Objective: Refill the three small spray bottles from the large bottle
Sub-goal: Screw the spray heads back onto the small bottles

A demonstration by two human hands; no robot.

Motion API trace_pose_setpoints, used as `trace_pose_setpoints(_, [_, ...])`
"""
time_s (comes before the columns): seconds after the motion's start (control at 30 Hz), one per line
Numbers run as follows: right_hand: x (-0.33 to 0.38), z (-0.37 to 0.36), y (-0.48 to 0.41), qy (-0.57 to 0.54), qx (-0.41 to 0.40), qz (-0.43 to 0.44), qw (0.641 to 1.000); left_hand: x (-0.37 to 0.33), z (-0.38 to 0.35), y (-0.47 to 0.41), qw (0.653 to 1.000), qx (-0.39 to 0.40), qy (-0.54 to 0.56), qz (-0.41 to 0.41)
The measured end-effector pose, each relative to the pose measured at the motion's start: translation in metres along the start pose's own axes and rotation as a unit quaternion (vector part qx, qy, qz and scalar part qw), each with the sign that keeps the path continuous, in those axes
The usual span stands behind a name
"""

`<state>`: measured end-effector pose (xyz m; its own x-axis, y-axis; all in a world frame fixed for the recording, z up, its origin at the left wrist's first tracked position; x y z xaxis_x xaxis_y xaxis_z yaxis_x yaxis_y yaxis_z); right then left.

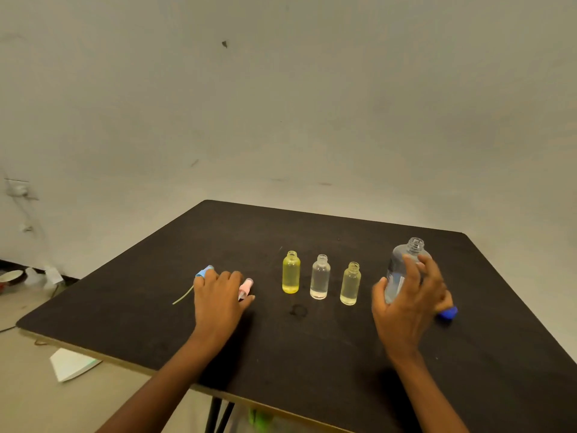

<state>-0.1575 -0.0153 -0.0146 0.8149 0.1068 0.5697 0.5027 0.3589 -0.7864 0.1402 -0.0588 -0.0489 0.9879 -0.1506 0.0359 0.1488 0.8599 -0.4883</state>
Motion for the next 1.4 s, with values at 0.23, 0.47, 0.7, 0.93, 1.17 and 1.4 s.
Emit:
trace_pose_setpoints(0.23, [0.002,-0.007,0.007,0.008,0.031,0.030,0.999,-0.012,0.000,-0.012,0.996,0.042,-0.081,-0.006])
trace_pose_setpoints(0.47, [0.003,-0.007,0.010,0.027,0.039,0.048,0.998,-0.003,-0.006,-0.010,1.000,-0.004,-0.029,-0.002])
trace_pose_setpoints(0.7, [0.010,-0.008,0.013,-0.095,0.098,0.040,0.990,-0.019,0.041,-0.009,0.971,-0.086,0.212,0.063])
trace_pose_setpoints(0.93, [0.024,-0.004,0.028,-0.406,0.327,-0.318,0.792,-0.097,0.070,0.010,0.846,-0.094,0.526,-0.006])
trace_pose_setpoints(1.17, [0.029,0.002,0.025,-0.444,0.351,-0.369,0.737,-0.135,0.059,0.004,0.852,-0.125,0.501,-0.090])
trace_pose_setpoints(1.4, [0.021,-0.007,-0.037,-0.341,0.199,-0.249,0.884,-0.144,0.052,-0.058,0.918,-0.033,0.356,-0.173])
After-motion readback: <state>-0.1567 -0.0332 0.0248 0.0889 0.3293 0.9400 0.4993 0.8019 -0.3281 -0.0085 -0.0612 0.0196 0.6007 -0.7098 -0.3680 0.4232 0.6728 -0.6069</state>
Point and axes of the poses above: each hand's wrist, its own y-axis away from the middle knuckle, its own z-axis out of the back of the hand, x = y × z, the point moved 6 cm from there along -y, towards the middle knuckle, and after that the axes turned 11 degrees about -z, right-handed, at the moved point
